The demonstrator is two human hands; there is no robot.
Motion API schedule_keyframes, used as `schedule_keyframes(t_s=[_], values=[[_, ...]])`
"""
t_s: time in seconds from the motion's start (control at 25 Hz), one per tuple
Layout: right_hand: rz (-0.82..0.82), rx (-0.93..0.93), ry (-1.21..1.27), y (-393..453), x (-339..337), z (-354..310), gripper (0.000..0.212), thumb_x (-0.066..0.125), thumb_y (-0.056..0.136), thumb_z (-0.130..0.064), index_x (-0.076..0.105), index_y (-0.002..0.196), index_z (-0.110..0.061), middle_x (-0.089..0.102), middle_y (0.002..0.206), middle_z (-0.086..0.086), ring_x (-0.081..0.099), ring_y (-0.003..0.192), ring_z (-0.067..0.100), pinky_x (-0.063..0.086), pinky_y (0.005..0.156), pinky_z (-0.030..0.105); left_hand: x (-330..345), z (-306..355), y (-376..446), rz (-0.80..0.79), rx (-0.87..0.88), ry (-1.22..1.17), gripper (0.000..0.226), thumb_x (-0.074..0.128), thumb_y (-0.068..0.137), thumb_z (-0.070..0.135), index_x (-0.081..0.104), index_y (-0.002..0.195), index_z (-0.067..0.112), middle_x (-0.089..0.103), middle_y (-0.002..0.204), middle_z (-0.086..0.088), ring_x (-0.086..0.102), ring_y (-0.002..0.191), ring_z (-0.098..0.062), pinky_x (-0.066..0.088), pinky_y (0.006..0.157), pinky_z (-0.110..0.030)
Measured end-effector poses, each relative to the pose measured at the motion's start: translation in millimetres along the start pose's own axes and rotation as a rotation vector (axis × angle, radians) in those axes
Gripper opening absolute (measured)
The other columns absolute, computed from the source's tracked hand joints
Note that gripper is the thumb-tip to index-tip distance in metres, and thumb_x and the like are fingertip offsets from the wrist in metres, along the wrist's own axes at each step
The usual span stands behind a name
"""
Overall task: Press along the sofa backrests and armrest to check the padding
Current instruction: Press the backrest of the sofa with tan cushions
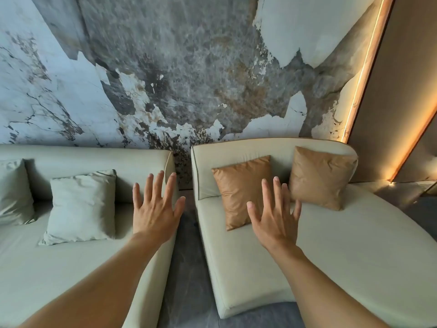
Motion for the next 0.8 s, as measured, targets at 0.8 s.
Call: schedule_keyframes(t_s=[0.8], values=[[-0.022,-0.042,-0.113,198,97,3,0.069,0.032,0.091,-0.058,0.030,0.150,-0.022,0.023,0.159,0.005,0.022,0.145,0.026,0.016,0.114,0.058,129,28,205,-0.030,-0.007,-0.096,0.076,0.014,0.087,0.059,0.022,0.153,0.024,0.023,0.160,-0.009,0.010,0.149,-0.029,-0.007,0.117,-0.048]])
Point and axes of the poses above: each hand's wrist, its own y-axis towards the middle knuckle, its own x-axis out of the palm, z = x × y, the point moved 4 cm from there along y, towards the middle knuckle
